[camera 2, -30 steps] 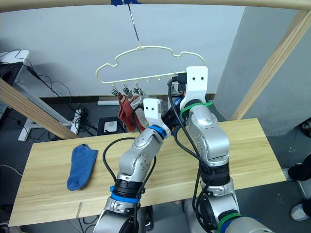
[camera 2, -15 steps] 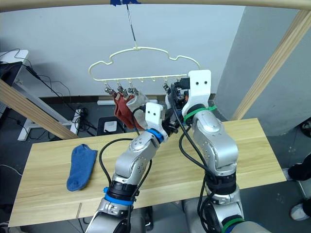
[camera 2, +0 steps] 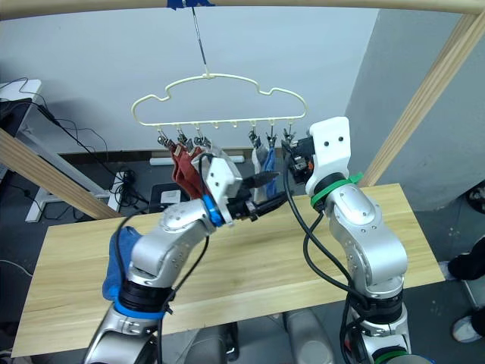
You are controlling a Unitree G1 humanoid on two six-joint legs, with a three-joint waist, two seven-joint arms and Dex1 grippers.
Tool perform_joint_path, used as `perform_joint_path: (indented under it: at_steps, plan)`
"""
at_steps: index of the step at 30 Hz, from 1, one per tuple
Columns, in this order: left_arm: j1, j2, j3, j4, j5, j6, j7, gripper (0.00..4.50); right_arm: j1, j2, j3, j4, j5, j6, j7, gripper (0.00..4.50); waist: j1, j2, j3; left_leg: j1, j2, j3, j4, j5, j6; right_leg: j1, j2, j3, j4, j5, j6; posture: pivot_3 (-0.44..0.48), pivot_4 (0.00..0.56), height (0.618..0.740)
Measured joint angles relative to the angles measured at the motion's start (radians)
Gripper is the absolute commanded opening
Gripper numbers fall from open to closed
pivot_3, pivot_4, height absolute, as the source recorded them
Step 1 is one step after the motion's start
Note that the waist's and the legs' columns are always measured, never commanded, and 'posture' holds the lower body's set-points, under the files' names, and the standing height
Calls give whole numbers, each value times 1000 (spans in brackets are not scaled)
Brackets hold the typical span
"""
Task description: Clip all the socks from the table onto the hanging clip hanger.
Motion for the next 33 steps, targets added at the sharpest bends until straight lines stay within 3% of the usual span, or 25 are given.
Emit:
perform_joint_path:
  at_steps: [7, 9, 10, 33]
  plan:
    - [-60, 136, 65, -1, -84, 49, -133, 3201, -28, 46, 14, 87, -17, 2, -32, 2778, 3, 0, 0, 0, 0, 0, -2, 0, 0, 0, 0, 0, -1, 0, 0, -251, 265, 740]
    - [-75, 154, 70, 8, -85, 49, -155, 3225, -32, 59, 13, 120, -19, -3, -44, 2399, 4, 0, 0, 0, 0, 0, -3, 0, 0, 0, -1, 0, -1, 0, 0, -245, 264, 740]
    - [-84, 160, 72, 14, -85, 48, -158, 3225, -35, 61, 13, 135, -20, -6, -47, 2174, 5, 0, 0, 0, 0, 0, -3, 0, 0, -1, -1, 0, -1, 0, 0, -245, 264, 740]
    - [-146, 188, 78, 60, -64, 9, -198, 3225, -112, 41, 6, 339, -76, -167, -64, 2174, 6, 0, 0, 0, -1, 0, -5, 0, 0, -1, -1, -1, -1, 3, -5, -241, 262, 740]
